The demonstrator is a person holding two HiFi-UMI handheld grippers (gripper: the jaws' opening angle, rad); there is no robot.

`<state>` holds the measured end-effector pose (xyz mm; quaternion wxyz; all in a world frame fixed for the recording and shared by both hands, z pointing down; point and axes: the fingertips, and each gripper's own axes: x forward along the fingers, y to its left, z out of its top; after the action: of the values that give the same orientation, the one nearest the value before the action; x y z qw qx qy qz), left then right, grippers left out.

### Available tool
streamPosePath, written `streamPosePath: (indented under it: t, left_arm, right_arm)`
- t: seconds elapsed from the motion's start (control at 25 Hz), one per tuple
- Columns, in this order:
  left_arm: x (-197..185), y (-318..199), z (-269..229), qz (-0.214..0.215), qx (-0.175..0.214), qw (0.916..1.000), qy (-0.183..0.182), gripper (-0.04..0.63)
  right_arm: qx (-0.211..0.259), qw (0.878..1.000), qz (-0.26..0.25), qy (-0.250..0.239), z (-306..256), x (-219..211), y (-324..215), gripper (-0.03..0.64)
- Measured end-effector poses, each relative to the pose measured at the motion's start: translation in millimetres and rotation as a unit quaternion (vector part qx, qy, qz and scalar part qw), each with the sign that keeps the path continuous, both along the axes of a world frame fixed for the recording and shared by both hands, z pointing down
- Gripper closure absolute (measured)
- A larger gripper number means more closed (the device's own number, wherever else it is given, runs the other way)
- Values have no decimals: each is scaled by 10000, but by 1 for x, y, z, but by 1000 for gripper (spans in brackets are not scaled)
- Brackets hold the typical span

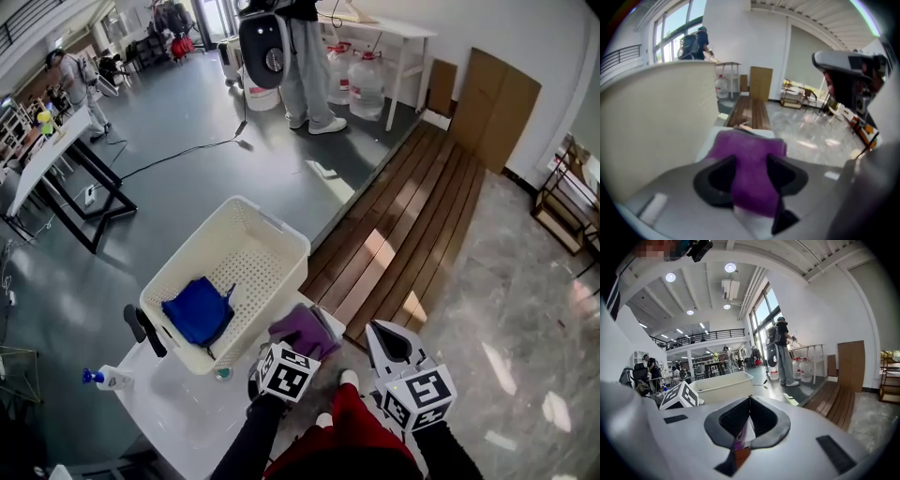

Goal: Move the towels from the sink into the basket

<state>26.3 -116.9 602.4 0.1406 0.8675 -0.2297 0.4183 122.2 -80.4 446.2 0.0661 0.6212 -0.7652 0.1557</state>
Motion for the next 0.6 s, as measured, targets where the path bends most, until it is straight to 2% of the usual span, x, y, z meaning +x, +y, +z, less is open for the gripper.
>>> streamPosePath:
  t: [0.36,0.6]
  left_arm:
    - [2,1,1,52,-165,9997,-190,403]
    - [7,7,1,149,-119,9997,-182,469]
  right_arm:
    - [-94,9999,-115,-21,5,-1,-8,609]
    - [-117,9998,-182,-37,7,-5,-10,609]
